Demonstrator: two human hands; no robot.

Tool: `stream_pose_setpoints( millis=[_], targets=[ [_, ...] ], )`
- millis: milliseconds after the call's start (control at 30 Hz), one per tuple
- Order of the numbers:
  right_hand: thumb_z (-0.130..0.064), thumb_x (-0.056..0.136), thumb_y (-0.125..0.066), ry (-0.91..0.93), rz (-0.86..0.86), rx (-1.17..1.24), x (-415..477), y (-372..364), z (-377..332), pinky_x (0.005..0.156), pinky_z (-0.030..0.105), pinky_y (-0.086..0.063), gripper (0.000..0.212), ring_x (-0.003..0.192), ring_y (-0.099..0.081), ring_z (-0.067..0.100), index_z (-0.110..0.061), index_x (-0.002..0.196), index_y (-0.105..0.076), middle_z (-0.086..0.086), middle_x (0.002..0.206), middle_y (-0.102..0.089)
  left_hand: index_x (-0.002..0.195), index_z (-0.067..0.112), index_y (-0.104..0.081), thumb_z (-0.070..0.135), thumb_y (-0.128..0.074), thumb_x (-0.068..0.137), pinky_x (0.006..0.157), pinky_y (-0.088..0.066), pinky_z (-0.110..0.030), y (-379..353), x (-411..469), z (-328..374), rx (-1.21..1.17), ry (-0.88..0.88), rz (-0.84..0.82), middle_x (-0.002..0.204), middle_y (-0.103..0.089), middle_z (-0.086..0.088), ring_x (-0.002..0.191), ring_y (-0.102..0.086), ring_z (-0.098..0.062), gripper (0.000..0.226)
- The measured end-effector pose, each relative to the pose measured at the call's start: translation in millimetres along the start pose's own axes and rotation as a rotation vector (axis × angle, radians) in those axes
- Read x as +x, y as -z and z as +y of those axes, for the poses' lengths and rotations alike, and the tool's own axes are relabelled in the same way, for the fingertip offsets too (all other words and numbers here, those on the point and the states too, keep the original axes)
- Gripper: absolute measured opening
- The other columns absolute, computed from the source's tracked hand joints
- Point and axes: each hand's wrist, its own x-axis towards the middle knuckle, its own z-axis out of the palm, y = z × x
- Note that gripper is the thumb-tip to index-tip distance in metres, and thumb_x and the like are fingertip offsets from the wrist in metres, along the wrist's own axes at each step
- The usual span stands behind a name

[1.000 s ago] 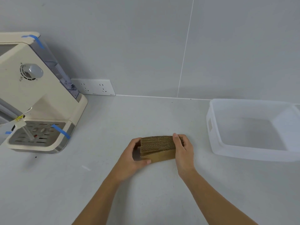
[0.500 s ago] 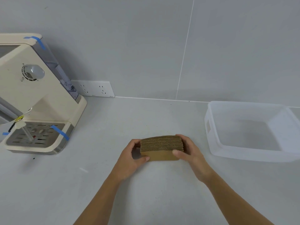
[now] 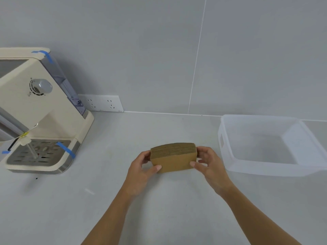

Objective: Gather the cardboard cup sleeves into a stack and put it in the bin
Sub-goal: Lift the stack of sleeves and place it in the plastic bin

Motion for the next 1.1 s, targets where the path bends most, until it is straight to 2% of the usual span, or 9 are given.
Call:
stream_pose_setpoints(
  millis=[167, 333, 433, 500, 633, 800, 867, 967, 1100],
  targets=[
    [0.000, 0.080, -0.066, 0.065, 0.075, 0.186, -2, 16, -38, 0.088, 0.035, -0.047, 0.037, 0.097, -0.060, 0.022, -0.015, 0.111, -0.052, 0.003, 0.105, -0.065, 0.106, 0.036, -0.058, 0.043, -0.071, 0.058, 0.093, -0.047, -0.031, -9, 5, 45, -0.120, -0.082, 0.044, 0.110, -0.066, 0.007, 0.105, -0.059, -0.016, 0.050],
    [-0.005, 0.071, -0.069, 0.151, 0.133, 0.367, -7, 48, -78, 0.076, 0.022, -0.049, 0.038, 0.087, -0.063, 0.015, -0.019, 0.102, -0.054, 0.002, 0.097, -0.068, 0.105, 0.031, -0.060, 0.024, -0.069, 0.068, 0.090, -0.049, -0.030, -32, 12, 99, -0.199, -0.204, 0.064, 0.106, -0.068, 0.004, 0.101, -0.062, -0.017, 0.038],
    [0.004, 0.079, -0.064, 0.155, 0.208, 0.415, -9, 75, -94, 0.069, 0.016, -0.050, 0.033, 0.078, -0.066, 0.007, -0.015, 0.103, -0.052, 0.002, 0.093, -0.069, 0.105, 0.022, -0.062, 0.011, -0.071, 0.073, 0.077, -0.051, -0.019, -56, 19, 128, -0.289, -0.209, 0.023, 0.101, -0.069, 0.002, 0.091, -0.066, -0.007, 0.035],
    [0.003, 0.081, -0.061, 0.140, 0.253, 0.426, -11, 95, -101, 0.073, 0.018, -0.049, 0.031, 0.079, -0.066, 0.008, -0.012, 0.107, -0.052, 0.003, 0.094, -0.069, 0.106, 0.017, -0.062, 0.001, -0.067, 0.078, 0.069, -0.050, -0.011, -77, 23, 145, -0.352, -0.179, 0.011, 0.095, -0.069, 0.003, 0.081, -0.066, 0.001, 0.032],
    [-0.005, 0.081, -0.064, 0.083, 0.344, 0.403, -15, 140, -104, 0.087, 0.028, -0.045, 0.035, 0.089, -0.062, 0.016, -0.009, 0.114, -0.052, 0.003, 0.097, -0.067, 0.113, 0.008, -0.063, 0.003, -0.066, 0.079, 0.082, -0.052, -0.022, -125, 29, 166, -0.394, -0.088, -0.011, 0.093, -0.070, -0.001, 0.086, -0.067, -0.010, 0.034],
    [-0.008, 0.079, -0.067, -0.068, 0.427, 0.409, -8, 200, -84, 0.090, 0.032, -0.044, 0.036, 0.098, -0.060, 0.022, -0.008, 0.113, -0.054, 0.009, 0.105, -0.062, 0.092, 0.015, -0.068, 0.007, -0.066, 0.080, 0.079, -0.054, -0.024, -189, 37, 176, -0.347, 0.045, -0.069, 0.088, -0.070, -0.001, 0.080, -0.066, -0.014, 0.015],
    [-0.007, 0.079, -0.068, -0.159, 0.428, 0.390, -2, 220, -72, 0.083, 0.031, -0.045, 0.037, 0.097, -0.059, 0.024, -0.005, 0.113, -0.053, 0.012, 0.104, -0.060, 0.086, 0.015, -0.066, 0.007, -0.065, 0.080, 0.079, -0.053, -0.028, -210, 43, 174, -0.349, 0.171, -0.082, 0.088, -0.069, -0.003, 0.081, -0.064, -0.017, 0.010],
    [0.000, 0.078, -0.066, -0.326, 0.349, 0.369, 12, 245, -55, 0.067, 0.028, -0.047, 0.020, 0.083, -0.056, 0.025, 0.000, 0.096, -0.057, 0.014, 0.095, -0.056, 0.090, 0.005, -0.062, 0.003, -0.066, 0.078, 0.076, -0.054, -0.033, -234, 57, 164, -0.404, 0.422, -0.103, 0.090, -0.064, -0.011, 0.080, -0.062, -0.022, 0.013],
    [0.000, 0.075, -0.069, -0.504, 0.312, 0.272, 38, 258, -30, 0.056, 0.026, -0.047, 0.041, 0.082, -0.056, 0.025, 0.010, 0.113, -0.055, 0.017, 0.097, -0.058, 0.088, 0.004, -0.057, 0.002, -0.065, 0.077, 0.079, -0.051, -0.039, -251, 73, 143, -0.408, 0.669, -0.129, 0.088, -0.059, -0.014, 0.078, -0.058, -0.026, 0.013]
  ],
)
